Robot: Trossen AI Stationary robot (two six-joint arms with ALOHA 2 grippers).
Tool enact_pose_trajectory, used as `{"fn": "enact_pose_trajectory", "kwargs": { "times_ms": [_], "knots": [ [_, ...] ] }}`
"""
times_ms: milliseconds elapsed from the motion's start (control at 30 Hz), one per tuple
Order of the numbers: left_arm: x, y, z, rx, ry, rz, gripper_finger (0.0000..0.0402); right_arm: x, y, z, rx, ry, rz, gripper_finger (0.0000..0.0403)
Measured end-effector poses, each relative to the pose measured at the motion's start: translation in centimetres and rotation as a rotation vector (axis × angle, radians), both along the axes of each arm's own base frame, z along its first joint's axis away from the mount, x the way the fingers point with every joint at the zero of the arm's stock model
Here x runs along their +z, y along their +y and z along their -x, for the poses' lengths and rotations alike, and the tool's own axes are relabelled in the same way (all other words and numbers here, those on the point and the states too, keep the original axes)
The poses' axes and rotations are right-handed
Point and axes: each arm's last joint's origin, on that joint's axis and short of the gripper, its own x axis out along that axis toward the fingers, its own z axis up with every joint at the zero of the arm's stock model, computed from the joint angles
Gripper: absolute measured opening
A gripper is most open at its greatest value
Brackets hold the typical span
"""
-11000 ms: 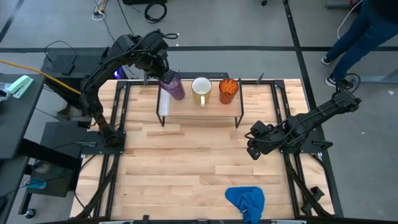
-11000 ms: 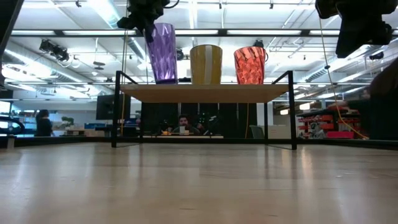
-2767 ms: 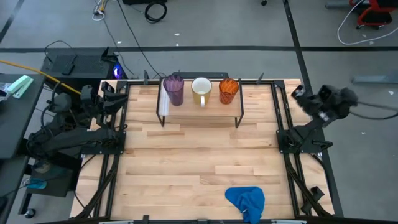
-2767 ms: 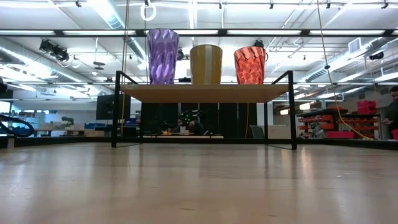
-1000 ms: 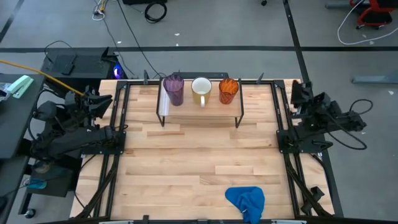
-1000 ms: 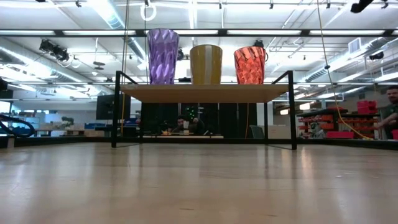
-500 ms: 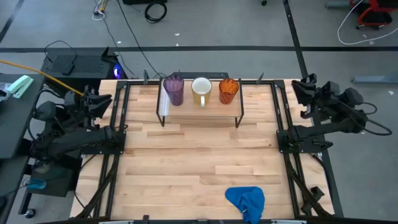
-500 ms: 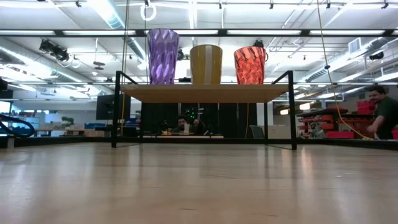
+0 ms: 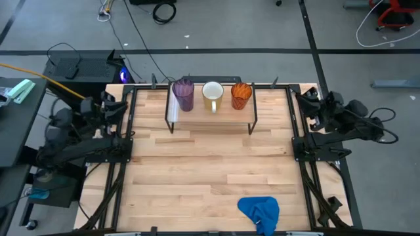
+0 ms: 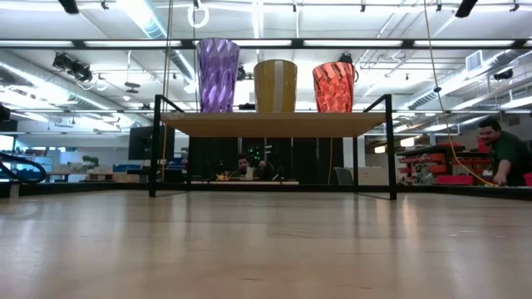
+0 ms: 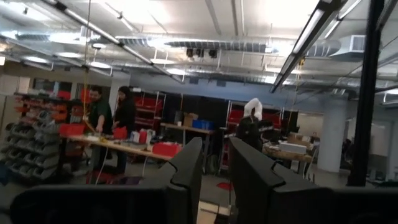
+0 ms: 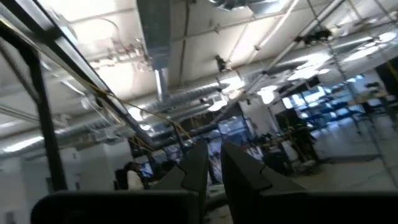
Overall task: Stack small to large cups/mugs on shelf
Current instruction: Return to Home Position
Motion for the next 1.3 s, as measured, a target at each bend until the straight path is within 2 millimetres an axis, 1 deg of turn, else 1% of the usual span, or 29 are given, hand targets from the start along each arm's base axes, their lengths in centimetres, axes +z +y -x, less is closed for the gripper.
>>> {"fn": "enact_pose_trajectory", "kwargs": {
  "times_ms": [100,267,400,600,800,1033,1300],
  "knots": [
    [-1.2,0.3,-0.9,-0.004,0.022,0.019,0.0089,-0.8,0.2,-0.5,0.046,-0.045,0.017,0.0052],
    [-2.1,0.5,-1.5,-0.01,0.036,0.04,0.0094,-2.7,0.3,-1.5,0.066,-0.034,0.006,0.0052],
    [-2.7,0.7,-2.0,-0.017,0.007,0.046,0.009,-4.0,0.4,-2.0,0.08,-0.056,-0.022,0.0052],
    [-4.5,1.1,-3.2,-0.024,-0.022,0.051,0.0083,-6.4,0.5,-2.8,0.107,-0.077,-0.064,0.0052],
    [-6.6,1.4,-4.2,-0.034,-0.044,0.063,0.0087,-7.9,0.5,-3.0,0.116,-0.1,-0.079,0.0052],
    [-8.7,1.7,-5.0,-0.051,-0.053,0.101,0.0089,-8.6,0.5,-3.3,0.127,-0.085,-0.095,0.0052],
    [-10.2,1.8,-5.4,-0.06,-0.03,0.137,0.0085,-8.8,0.6,-3.4,0.133,-0.061,-0.106,0.0052]
  ]
}}
